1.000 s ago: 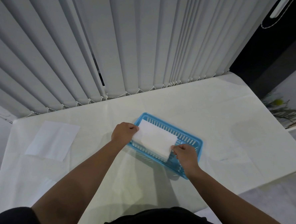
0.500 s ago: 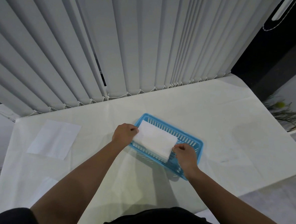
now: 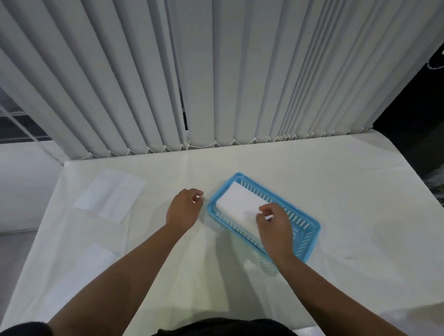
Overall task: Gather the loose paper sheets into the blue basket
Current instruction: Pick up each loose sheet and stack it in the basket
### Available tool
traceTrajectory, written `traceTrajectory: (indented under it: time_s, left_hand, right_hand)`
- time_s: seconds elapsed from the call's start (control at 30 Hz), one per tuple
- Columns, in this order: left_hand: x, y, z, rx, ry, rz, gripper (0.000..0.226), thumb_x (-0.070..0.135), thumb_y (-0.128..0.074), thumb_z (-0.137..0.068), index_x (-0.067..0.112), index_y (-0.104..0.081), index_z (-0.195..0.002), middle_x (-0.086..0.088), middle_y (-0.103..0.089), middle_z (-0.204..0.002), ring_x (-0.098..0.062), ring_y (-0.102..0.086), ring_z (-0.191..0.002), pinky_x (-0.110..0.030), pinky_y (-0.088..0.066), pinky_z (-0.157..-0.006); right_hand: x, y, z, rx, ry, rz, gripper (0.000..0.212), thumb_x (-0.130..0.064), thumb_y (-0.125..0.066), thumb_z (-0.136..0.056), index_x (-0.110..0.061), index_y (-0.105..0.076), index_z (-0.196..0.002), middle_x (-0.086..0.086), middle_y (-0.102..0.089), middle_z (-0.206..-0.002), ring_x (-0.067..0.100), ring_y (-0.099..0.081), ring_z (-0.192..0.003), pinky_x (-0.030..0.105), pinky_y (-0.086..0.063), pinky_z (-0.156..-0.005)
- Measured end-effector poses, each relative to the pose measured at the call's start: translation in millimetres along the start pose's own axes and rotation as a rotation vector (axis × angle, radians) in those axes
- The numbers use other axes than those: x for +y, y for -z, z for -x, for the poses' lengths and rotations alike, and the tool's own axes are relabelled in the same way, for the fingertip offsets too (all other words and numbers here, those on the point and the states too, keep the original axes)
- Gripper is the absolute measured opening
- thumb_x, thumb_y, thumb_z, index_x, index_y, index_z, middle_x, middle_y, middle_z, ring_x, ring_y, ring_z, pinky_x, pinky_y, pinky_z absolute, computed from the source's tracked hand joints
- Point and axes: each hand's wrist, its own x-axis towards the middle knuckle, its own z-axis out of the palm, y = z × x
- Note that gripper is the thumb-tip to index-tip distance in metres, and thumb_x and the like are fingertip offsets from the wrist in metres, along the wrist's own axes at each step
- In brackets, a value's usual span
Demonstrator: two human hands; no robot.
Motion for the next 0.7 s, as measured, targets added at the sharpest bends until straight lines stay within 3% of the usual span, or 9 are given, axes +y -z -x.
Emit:
traceTrajectory:
  time_s: [0.13,0.37,0.7]
  left_hand:
    - [-31,23,21,0.074,0.056,0.006,0.022,0.026,-0.055,-0.093,0.022,-0.067,-0.11,0.0,-0.062,-0.105,-0.011,-0.056,-0.085,-0.021,-0.039,-0.081]
    - [-118,82,86,0.192,0.274,-0.042,0.024,0.026,-0.054,-0.093,0.022,-0.065,-0.114,-0.002,-0.061,-0.109,-0.02,-0.059,-0.104,-0.032,-0.048,-0.086]
    - [-230,139,173,0.289,0.562,-0.153,0.03,0.027,-0.054,-0.092,0.02,-0.059,-0.121,-0.004,-0.057,-0.122,-0.024,-0.054,-0.113,-0.038,-0.048,-0.091]
  right_hand:
    - [-22,-34,10,-0.167,0.127,0.055,0.013,-0.012,-0.059,-0.086,-0.024,-0.059,-0.088,-0.008,-0.06,-0.091,0.012,-0.057,-0.083,0.028,-0.045,-0.077]
    - [-55,-115,47,-0.47,0.301,0.199,0.011,-0.013,-0.06,-0.085,-0.023,-0.063,-0.089,-0.008,-0.06,-0.092,0.012,-0.055,-0.085,0.027,-0.043,-0.077]
    - [-90,-239,99,-0.803,0.581,0.569,0.027,-0.023,-0.056,-0.088,-0.021,-0.065,-0.114,-0.001,-0.064,-0.116,0.021,-0.053,-0.112,0.031,-0.045,-0.088]
